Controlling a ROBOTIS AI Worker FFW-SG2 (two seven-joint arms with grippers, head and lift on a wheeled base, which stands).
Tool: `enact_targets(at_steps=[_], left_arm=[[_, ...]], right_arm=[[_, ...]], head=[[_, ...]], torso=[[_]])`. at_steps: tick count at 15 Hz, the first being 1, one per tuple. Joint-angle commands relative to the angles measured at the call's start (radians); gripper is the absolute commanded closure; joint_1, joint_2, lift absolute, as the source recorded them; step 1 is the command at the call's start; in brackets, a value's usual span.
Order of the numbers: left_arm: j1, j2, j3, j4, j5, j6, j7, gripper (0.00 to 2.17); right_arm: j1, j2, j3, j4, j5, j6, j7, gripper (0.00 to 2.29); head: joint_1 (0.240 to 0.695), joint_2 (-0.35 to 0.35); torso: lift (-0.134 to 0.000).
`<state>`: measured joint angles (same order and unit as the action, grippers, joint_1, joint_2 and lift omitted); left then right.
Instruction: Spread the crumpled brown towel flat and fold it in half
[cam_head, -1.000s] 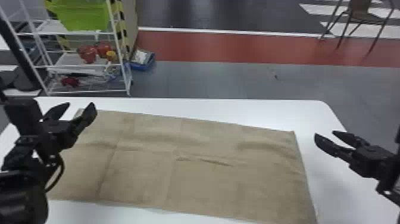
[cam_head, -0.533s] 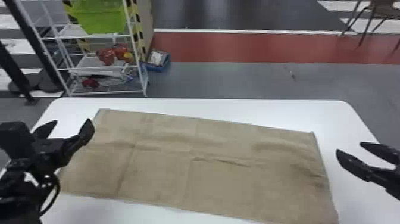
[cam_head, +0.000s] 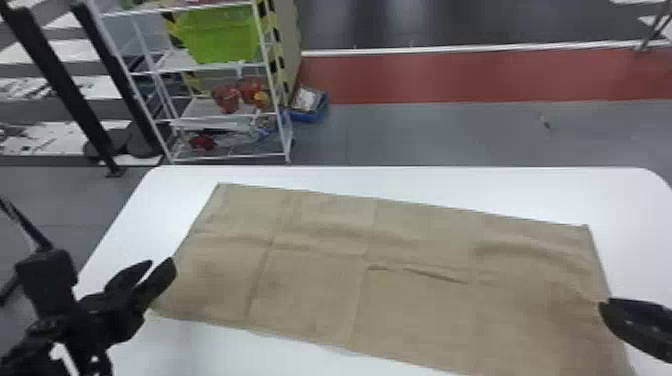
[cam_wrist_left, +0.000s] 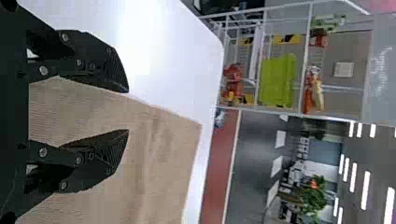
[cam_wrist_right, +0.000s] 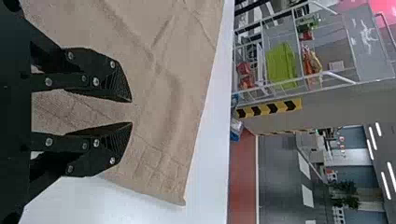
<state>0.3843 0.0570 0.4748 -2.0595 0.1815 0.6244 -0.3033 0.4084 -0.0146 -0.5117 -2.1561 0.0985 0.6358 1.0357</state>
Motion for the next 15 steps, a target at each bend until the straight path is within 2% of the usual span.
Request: enact_targets(at_steps=[1, 6, 11, 15], left_arm=[[0.027, 0.001, 0.005, -0.005, -0.007, 0.025, 0.001, 1.90], [0.079, -0.002, 0.007, -0.047, -0.008, 0.028, -0.002, 1.90], [0.096, -0.005, 0.002, -0.070, -0.010, 0.081, -0.025, 1.90], [0.108, -0.009, -0.008, -0.076, -0.048, 0.081, -0.017, 1.90]], right_arm=[[0.035, 0.001, 0.048, -0.005, 0.033, -0.001, 0.000, 1.49], [0.067, 0.002, 0.078, -0.004, 0.064, 0.008, 0.000, 1.49], [0.098, -0.007, 0.070, 0.002, 0.078, 0.017, 0.012, 1.49], [0.096, -0.013, 0.067, 0.012, 0.087, 0.029, 0.014, 1.49]], head=[[0.695, 0.133], [0.695, 0.198], [0.695, 0.189], [0.695, 0.181]], torso=[[-0.122], [-0.122], [-0.122], [-0.122]])
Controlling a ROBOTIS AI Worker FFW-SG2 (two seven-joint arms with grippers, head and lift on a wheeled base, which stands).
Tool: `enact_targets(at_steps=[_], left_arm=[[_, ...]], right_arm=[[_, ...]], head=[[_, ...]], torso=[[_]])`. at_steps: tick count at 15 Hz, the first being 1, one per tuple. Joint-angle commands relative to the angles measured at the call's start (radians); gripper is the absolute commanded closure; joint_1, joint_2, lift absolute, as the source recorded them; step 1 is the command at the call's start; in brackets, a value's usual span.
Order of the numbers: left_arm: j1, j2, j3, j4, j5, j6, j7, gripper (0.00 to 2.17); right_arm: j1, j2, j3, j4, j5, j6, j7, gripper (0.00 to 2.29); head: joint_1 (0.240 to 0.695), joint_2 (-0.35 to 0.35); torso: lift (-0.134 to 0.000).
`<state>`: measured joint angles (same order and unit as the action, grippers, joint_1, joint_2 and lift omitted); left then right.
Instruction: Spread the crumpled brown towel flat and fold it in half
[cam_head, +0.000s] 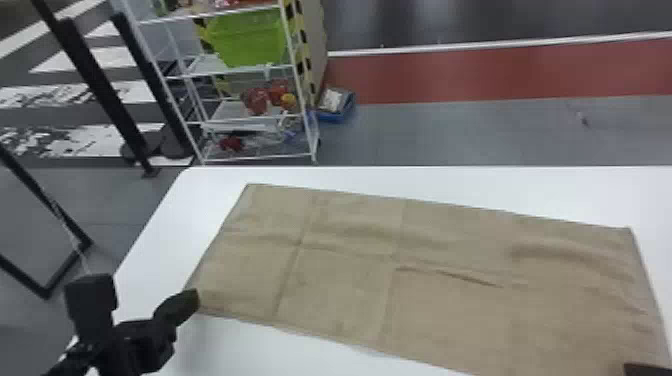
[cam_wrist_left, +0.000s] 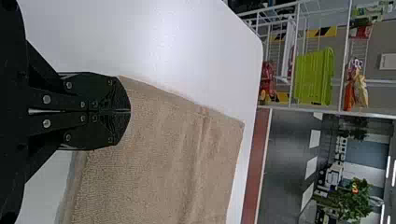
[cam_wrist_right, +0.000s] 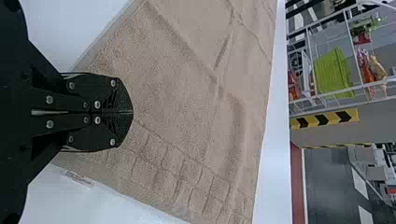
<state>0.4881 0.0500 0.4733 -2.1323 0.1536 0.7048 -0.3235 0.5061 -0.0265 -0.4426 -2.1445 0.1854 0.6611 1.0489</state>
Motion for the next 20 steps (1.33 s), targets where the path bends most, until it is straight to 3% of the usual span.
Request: enact_targets(at_steps=[1, 4, 8, 15, 20], left_arm=[[0.007, -0.002, -0.007, -0.005, -0.029, 0.000, 0.004, 1.90], [0.017, -0.004, -0.027, -0.006, -0.072, 0.003, 0.012, 1.90], [0.047, -0.004, -0.039, -0.032, -0.083, 0.034, 0.015, 1.90], [0.115, -0.019, -0.033, -0.123, -0.114, 0.126, 0.012, 1.90], [0.158, -0.044, -0.025, -0.184, -0.121, 0.178, 0.004, 1.90]], right_arm=[[-0.001, -0.004, -0.002, 0.002, 0.000, 0.010, 0.000, 1.49], [-0.006, -0.016, 0.001, 0.005, 0.003, 0.038, 0.000, 1.49], [-0.008, -0.026, -0.016, 0.002, 0.003, 0.081, 0.039, 1.49], [-0.017, -0.085, -0.038, 0.003, 0.006, 0.164, 0.069, 1.49], [-0.021, -0.119, -0.110, -0.003, 0.002, 0.206, 0.112, 1.50]], head=[[0.695, 0.180], [0.695, 0.180], [0.695, 0.174], [0.695, 0.149], [0.695, 0.114]], torso=[[-0.122], [-0.122], [-0.122], [-0.122], [-0.122]])
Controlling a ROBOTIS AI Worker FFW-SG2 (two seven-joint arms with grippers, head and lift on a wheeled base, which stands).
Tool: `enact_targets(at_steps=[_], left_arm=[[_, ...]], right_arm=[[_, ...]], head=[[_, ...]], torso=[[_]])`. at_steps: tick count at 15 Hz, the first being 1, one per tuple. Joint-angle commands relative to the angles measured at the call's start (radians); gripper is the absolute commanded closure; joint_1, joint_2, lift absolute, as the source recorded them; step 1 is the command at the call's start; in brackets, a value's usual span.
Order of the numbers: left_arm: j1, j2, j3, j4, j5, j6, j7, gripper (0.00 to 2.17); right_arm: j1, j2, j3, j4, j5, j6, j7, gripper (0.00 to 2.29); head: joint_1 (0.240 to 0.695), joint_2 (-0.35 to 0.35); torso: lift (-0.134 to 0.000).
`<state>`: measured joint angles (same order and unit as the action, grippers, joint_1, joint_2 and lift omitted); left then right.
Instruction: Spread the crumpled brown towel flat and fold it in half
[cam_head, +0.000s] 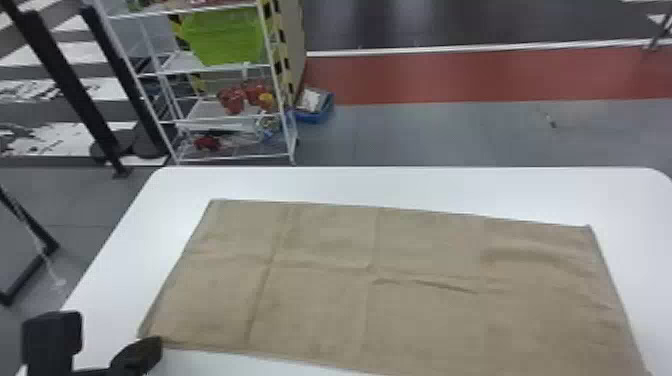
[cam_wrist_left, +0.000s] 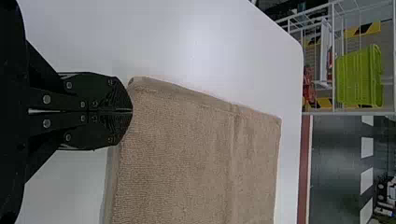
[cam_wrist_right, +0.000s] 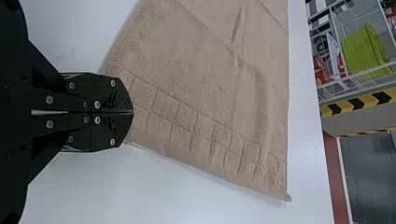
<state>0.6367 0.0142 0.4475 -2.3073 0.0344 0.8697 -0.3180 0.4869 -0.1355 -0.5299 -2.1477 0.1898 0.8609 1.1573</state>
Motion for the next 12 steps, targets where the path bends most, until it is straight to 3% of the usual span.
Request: enact_targets(at_steps=[1, 8, 12], left_arm=[[0.018, -0.017, 0.002, -0.017, -0.005, 0.013, -0.001, 1.90], [0.067, -0.017, 0.019, -0.164, 0.024, 0.090, -0.033, 1.90], [0.031, -0.017, -0.001, -0.184, 0.067, 0.050, -0.010, 1.90]], right_arm=[[-0.002, -0.021, -0.033, 0.000, -0.004, 0.013, 0.009, 1.50], [-0.022, -0.030, -0.102, -0.038, -0.041, 0.065, 0.044, 1.50], [-0.068, -0.013, -0.065, -0.018, -0.038, 0.068, 0.038, 1.50]], head=[[0.695, 0.101], [0.695, 0.012], [0.695, -0.017]], torso=[[-0.122], [-0.122], [-0.122]])
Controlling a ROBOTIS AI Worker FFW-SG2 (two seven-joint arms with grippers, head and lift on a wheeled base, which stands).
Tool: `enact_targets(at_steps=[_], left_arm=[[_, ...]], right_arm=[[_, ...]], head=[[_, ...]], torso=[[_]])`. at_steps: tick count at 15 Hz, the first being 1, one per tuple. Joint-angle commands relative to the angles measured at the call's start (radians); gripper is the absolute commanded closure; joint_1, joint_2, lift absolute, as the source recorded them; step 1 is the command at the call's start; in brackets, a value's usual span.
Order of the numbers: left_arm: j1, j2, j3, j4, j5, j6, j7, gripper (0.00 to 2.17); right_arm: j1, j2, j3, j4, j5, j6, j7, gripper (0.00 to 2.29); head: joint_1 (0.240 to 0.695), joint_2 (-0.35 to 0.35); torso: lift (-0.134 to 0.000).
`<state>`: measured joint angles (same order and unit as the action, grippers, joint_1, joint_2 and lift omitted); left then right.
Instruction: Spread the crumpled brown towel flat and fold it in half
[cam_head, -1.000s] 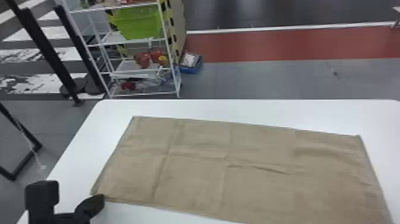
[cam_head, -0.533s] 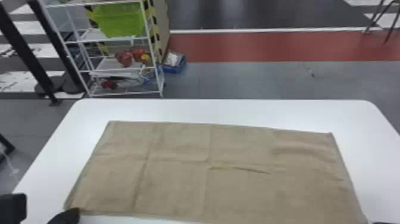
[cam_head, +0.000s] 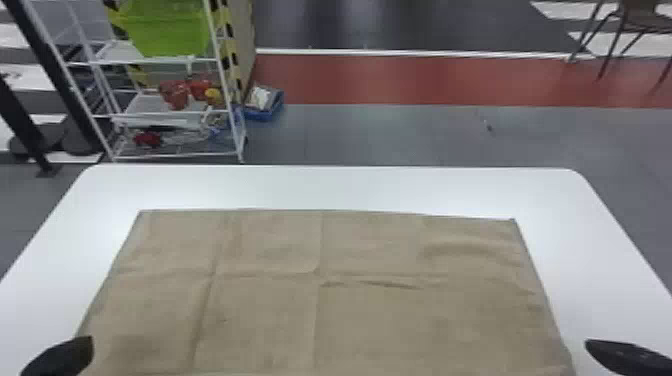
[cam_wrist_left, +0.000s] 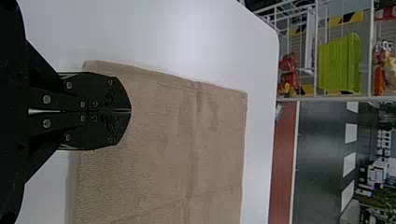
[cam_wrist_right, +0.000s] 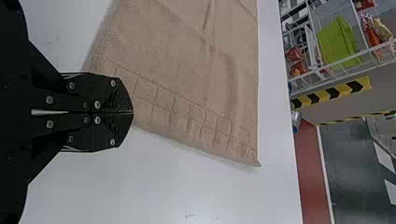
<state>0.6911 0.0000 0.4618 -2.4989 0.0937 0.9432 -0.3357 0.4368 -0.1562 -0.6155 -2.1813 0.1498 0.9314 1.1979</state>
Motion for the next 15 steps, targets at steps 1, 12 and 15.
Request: enact_targets(at_steps=[1, 12, 15], left_arm=[[-0.055, -0.003, -0.031, 0.037, -0.003, -0.024, 0.007, 1.90], [-0.081, -0.003, -0.028, 0.167, -0.042, -0.073, -0.008, 1.90], [-0.062, -0.003, -0.031, 0.150, -0.042, -0.073, -0.009, 1.90]], right_arm=[[-0.024, 0.012, 0.037, 0.023, 0.008, -0.012, -0.009, 1.50], [-0.035, 0.017, 0.115, 0.077, 0.085, 0.007, -0.021, 1.50], [0.014, 0.014, 0.100, 0.041, 0.082, 0.007, -0.017, 1.50]], head=[[0.695, -0.015], [0.695, 0.052], [0.695, 0.055]], torso=[[-0.122], [-0.122], [-0.122]])
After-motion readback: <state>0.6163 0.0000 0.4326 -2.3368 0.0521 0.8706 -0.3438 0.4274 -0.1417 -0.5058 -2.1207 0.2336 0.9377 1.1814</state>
